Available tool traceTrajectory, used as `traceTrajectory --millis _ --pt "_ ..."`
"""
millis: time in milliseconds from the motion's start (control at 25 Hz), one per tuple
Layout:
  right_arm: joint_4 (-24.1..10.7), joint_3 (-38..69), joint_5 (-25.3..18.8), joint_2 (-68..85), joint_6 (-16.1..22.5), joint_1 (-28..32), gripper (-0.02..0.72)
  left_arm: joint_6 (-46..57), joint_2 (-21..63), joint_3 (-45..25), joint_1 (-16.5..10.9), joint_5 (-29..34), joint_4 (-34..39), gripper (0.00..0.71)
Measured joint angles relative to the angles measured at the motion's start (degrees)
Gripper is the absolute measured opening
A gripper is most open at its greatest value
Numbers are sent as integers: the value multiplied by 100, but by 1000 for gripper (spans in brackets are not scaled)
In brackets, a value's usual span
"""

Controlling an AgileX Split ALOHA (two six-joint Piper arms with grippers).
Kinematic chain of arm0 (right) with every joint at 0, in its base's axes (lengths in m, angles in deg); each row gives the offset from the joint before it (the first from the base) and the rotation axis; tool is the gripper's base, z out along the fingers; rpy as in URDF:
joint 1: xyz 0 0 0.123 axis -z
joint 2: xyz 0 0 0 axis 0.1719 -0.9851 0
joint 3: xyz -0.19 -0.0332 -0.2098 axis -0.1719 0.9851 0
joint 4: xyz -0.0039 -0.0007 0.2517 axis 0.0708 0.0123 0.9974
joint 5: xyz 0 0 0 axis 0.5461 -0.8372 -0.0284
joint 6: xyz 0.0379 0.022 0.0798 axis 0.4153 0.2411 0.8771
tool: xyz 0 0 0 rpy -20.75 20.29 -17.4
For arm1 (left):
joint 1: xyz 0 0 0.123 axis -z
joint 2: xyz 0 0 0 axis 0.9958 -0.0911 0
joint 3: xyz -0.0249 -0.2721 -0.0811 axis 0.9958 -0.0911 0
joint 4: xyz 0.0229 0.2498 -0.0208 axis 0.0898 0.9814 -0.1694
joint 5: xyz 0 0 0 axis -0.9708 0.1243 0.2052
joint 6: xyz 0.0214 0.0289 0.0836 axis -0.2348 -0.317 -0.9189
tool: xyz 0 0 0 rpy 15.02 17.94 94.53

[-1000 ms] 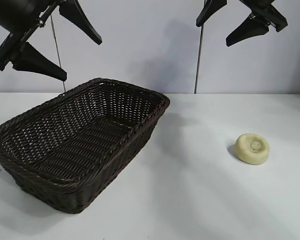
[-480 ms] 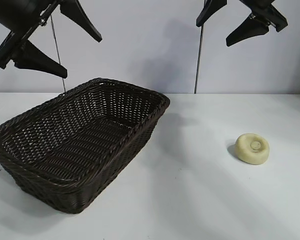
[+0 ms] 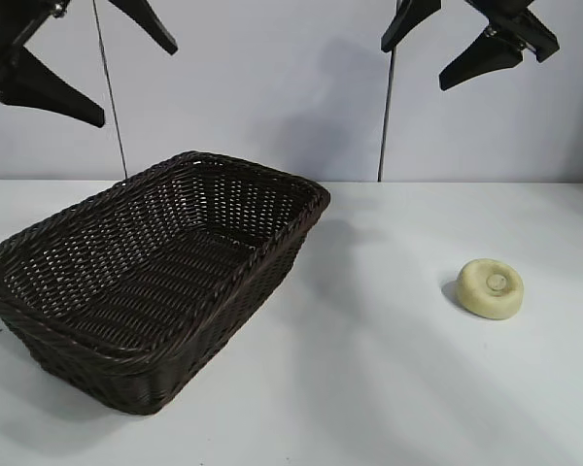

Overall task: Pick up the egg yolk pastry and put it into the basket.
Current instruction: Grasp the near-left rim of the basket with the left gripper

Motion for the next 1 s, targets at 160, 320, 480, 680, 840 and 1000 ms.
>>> traceTrajectory --millis 160,320,480,680,840,1000 --pt "0 0 -5 0 2 0 537 819 158 -365 0 43 408 573" --pt "-6 0 -5 0 2 0 537 1119 192 -928 0 24 466 573" --pt "-23 0 -5 0 2 0 537 1200 192 -1392 0 -95 505 573" --pt "-36 0 -5 0 2 0 537 1268 192 -1912 0 -333 478 573" --pt "-40 0 -5 0 2 0 537 1355 192 -2306 125 -660 311 573" --pt "-137 0 -5 0 2 0 537 1695 196 -2562 467 -1159 252 573"
